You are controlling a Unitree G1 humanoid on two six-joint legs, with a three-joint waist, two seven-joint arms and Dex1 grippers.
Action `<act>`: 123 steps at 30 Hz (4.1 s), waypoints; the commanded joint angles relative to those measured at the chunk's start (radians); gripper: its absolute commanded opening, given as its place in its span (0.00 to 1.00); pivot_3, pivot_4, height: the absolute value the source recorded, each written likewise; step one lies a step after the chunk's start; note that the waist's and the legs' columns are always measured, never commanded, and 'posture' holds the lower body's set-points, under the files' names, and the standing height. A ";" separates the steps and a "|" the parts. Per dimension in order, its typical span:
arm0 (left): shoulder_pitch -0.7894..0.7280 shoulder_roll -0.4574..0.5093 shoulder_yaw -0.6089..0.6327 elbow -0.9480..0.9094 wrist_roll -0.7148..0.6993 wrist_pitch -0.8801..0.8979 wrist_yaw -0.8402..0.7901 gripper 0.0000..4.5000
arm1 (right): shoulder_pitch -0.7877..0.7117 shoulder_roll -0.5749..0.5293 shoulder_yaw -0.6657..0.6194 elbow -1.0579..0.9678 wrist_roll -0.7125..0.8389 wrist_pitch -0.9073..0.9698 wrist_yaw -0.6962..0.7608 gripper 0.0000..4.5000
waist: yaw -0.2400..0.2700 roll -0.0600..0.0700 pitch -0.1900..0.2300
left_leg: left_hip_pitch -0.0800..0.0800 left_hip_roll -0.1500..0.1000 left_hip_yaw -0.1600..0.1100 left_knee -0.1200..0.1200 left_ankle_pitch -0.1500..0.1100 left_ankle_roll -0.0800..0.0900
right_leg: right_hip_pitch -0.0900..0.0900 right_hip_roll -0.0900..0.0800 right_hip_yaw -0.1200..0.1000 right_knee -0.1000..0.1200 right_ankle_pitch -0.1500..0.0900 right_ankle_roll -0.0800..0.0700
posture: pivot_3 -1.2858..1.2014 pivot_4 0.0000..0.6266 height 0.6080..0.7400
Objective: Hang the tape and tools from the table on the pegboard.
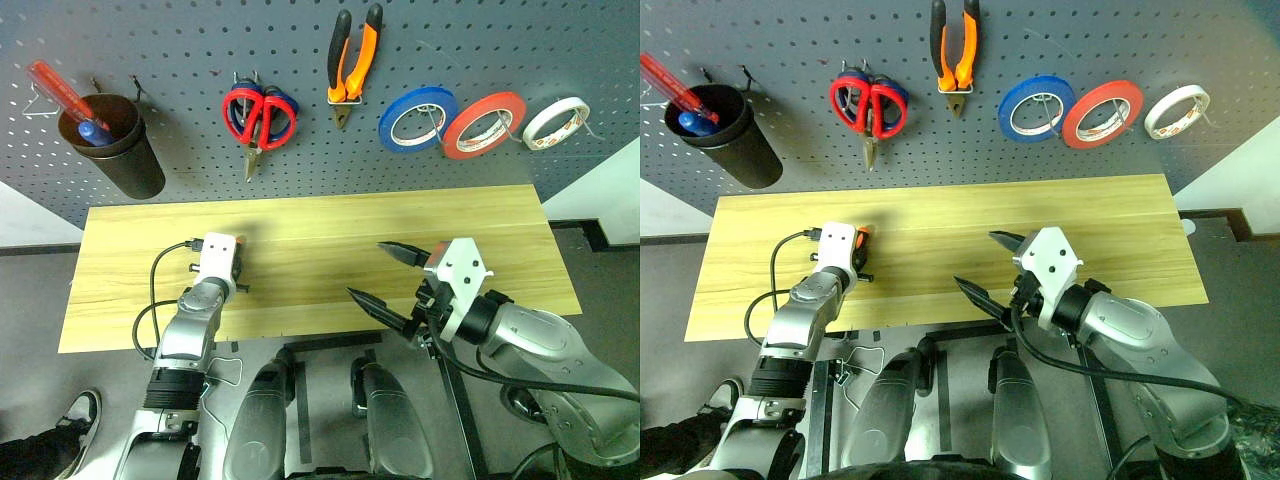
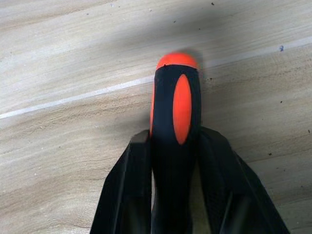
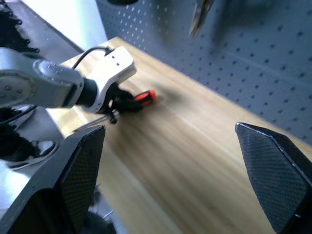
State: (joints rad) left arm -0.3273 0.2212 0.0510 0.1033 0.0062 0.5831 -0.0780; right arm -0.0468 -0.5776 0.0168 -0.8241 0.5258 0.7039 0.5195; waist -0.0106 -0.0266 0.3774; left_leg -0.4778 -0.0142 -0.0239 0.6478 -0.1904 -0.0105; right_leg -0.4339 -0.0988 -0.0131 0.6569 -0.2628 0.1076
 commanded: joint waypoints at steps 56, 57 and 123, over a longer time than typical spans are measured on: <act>-0.258 0.017 0.043 -0.486 0.185 -0.834 0.130 0.21 | -0.118 0.043 -0.109 0.054 0.301 -0.214 0.121 1.00 | 0.001 -0.003 -0.011 | 0.001 -0.003 0.000 0.003 0.003 0.000 | 0.002 0.003 -0.004 0.005 0.002 0.002 | 0.52 0.46 0.80; -0.284 0.029 0.053 -0.472 0.188 -0.850 0.134 0.21 | -0.119 0.042 -0.109 0.056 0.300 -0.214 0.123 1.00 | 0.001 -0.003 -0.011 | 0.001 -0.003 -0.001 0.004 0.004 0.000 | 0.002 0.003 -0.004 0.006 0.002 0.002 | 0.52 0.46 0.80; -0.360 0.233 0.206 0.020 0.365 -0.984 0.486 0.21 | 0.044 -0.107 -0.187 -0.021 0.418 -0.150 0.043 1.00 | -0.007 -0.004 -0.019 | 0.002 -0.005 -0.002 0.005 0.007 0.001 | 0.003 0.001 -0.004 0.010 0.002 0.002 | 0.48 0.56 0.80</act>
State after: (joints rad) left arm -0.6932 0.4416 0.2307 0.1265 0.3799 -0.3820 0.3884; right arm -0.0101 -0.6762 -0.1457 -0.8098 0.9292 0.5634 0.5586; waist -0.0176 -0.0307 0.3584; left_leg -0.4755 -0.0189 -0.0255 0.6527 -0.1834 -0.0094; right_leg -0.4311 -0.0980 -0.0170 0.6665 -0.2603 0.1098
